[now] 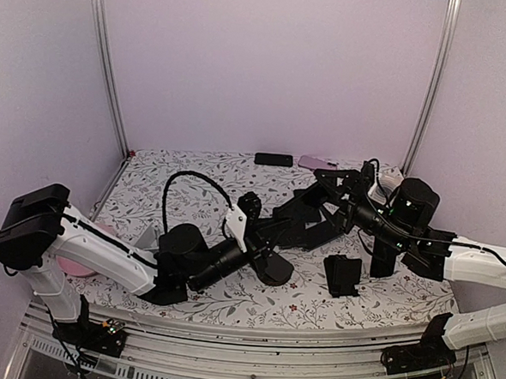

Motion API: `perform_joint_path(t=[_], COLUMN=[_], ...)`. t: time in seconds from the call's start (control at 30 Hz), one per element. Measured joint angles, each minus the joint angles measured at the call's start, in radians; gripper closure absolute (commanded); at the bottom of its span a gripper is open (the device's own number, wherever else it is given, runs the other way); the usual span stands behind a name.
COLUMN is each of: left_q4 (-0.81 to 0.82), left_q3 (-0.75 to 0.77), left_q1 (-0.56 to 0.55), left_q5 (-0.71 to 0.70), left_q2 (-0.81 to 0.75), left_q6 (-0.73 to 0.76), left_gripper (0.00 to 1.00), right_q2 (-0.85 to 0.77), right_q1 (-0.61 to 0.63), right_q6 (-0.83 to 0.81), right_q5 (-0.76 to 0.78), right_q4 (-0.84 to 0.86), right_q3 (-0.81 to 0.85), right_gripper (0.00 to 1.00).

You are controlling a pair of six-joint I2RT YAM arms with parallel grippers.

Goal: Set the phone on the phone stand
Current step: Pass from the right arm to the left

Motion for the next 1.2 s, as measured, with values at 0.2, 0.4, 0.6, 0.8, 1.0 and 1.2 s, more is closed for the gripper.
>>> perform_joint_path(t=[0.2, 0.4, 0.6, 0.8, 1.0, 1.2], left_q4=[-0.010, -0.023, -0.030, -0.057, -0.119, -0.223], left_q3=[0.000, 0.000, 0.000, 0.000, 0.000, 0.000], left_q1=[0.000, 0.000, 0.000, 0.003, 0.014, 0.046], left_q5=[-0.014, -0.032, -0.034, -0.029, -0.011, 0.037], left_q2=[0.000, 0.000, -0.003, -0.014, -0.052, -0.109], left_q6=[-0.008, -0.021, -0.030, -0.045, -0.090, -0.183], left_gripper=[1.00, 1.00, 1.00, 1.00, 1.00, 1.00], right_q2=[0.020, 0.042, 0.045, 0.045, 0.046, 0.046], right_q1=[-0.003, -0.008, -0.009, -0.009, -0.006, -0.002], right_q6=[0.005, 0.014, 0.016, 0.020, -0.015, -0.114], right_q5=[-0.006, -0.013, -0.013, -0.013, -0.042, -0.054], right_q4=[0.019, 0.039, 0.041, 0.041, 0.050, 0.032], right_q3=[-0.001, -0.001, -0.001, -0.003, -0.003, -0.003], right_gripper=[0.67, 0.62, 0.60, 0.31, 0.01, 0.01])
